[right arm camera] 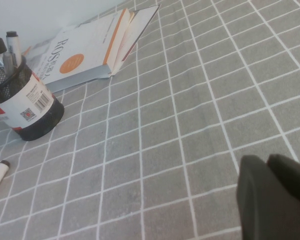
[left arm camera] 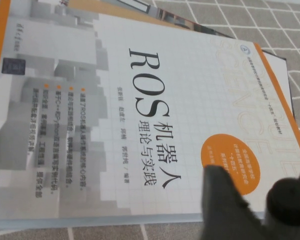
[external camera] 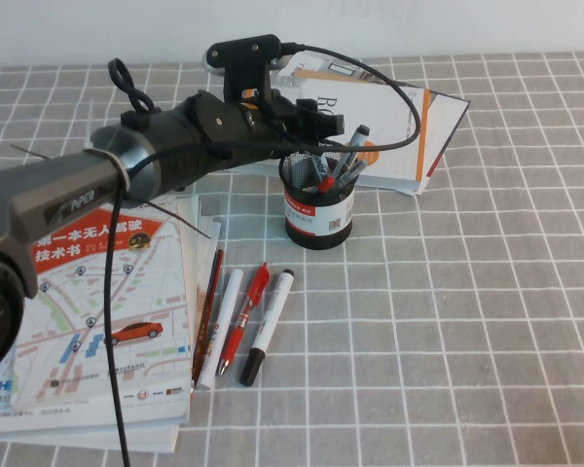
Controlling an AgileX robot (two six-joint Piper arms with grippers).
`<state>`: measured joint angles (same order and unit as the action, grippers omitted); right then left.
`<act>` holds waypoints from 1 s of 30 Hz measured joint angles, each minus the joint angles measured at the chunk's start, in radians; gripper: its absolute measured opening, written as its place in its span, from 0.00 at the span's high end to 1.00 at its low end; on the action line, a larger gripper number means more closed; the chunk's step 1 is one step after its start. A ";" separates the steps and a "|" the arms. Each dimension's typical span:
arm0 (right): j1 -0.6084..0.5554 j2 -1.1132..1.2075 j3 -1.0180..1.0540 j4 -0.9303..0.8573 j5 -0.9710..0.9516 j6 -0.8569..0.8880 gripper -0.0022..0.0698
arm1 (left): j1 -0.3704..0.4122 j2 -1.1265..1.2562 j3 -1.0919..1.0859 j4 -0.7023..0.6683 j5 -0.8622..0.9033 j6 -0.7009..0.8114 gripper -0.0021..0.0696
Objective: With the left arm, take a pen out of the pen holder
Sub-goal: 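Take a marker out of the pen holder and lay it on the table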
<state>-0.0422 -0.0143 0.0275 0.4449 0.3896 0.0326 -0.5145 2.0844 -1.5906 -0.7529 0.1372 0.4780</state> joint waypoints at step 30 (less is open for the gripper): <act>0.000 0.000 0.000 0.000 0.000 0.000 0.99 | -0.002 -0.303 -0.004 0.085 0.128 0.151 0.83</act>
<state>-0.0422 -0.0143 0.0275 0.4449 0.3896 0.0326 -0.5167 1.7814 -1.5944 -0.6675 0.2648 0.6289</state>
